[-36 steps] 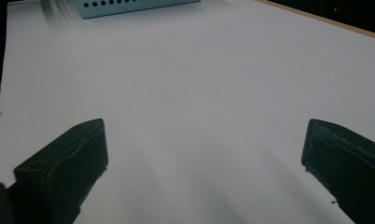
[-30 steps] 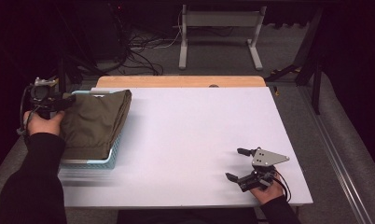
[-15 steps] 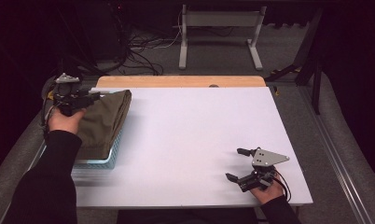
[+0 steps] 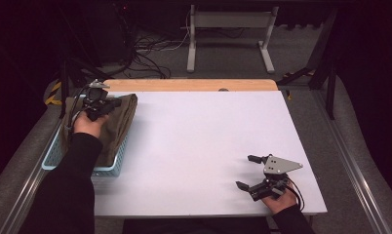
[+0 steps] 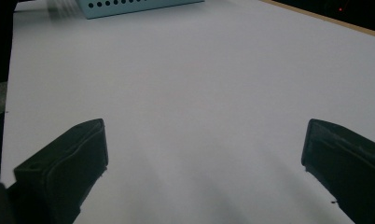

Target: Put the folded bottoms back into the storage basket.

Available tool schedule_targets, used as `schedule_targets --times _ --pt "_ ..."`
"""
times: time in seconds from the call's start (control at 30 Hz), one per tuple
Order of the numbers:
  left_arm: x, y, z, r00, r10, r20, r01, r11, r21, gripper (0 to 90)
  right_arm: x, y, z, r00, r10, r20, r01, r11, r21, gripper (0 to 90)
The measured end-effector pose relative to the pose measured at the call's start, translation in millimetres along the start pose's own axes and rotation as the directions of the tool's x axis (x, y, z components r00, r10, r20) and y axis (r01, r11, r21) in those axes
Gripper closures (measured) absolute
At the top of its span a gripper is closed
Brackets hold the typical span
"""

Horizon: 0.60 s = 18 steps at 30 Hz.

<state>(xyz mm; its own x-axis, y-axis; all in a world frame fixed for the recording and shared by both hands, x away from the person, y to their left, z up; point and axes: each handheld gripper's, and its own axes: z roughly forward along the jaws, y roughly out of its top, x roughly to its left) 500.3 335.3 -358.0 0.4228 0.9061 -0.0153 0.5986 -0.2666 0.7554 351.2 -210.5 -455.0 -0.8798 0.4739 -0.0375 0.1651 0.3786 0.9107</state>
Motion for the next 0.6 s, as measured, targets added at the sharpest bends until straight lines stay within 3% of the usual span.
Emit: schedule_targets --times 0.1,0.27,0.43,0.6 --pt "1.2 -0.8 8.1 0.9998 -0.016 -0.009 0.016 0.9996 0.022 89.6 0.1 -0.2 -0.1 1.0000 0.001 -0.001 -0.001 1.000 0.000 1.2" --pt "2.0 -3.1 18.5 0.9993 -0.001 -0.038 0.003 0.9987 0.052 89.5 0.0 -0.4 -0.3 1.0000 0.003 0.000 -0.003 1.000 0.000 1.2" --pt "4.2 -5.3 26.4 0.9992 -0.014 -0.038 0.018 0.9966 0.081 89.5 0.0 -0.5 -0.3 1.0000 0.004 0.000 -0.004 1.000 0.000 1.2" --pt "2.8 -7.0 32.4 0.9993 0.002 -0.037 0.002 0.9940 0.109 89.5 -0.2 -0.5 -0.3 1.0000 0.006 0.000 -0.006 1.000 0.003 1.2"
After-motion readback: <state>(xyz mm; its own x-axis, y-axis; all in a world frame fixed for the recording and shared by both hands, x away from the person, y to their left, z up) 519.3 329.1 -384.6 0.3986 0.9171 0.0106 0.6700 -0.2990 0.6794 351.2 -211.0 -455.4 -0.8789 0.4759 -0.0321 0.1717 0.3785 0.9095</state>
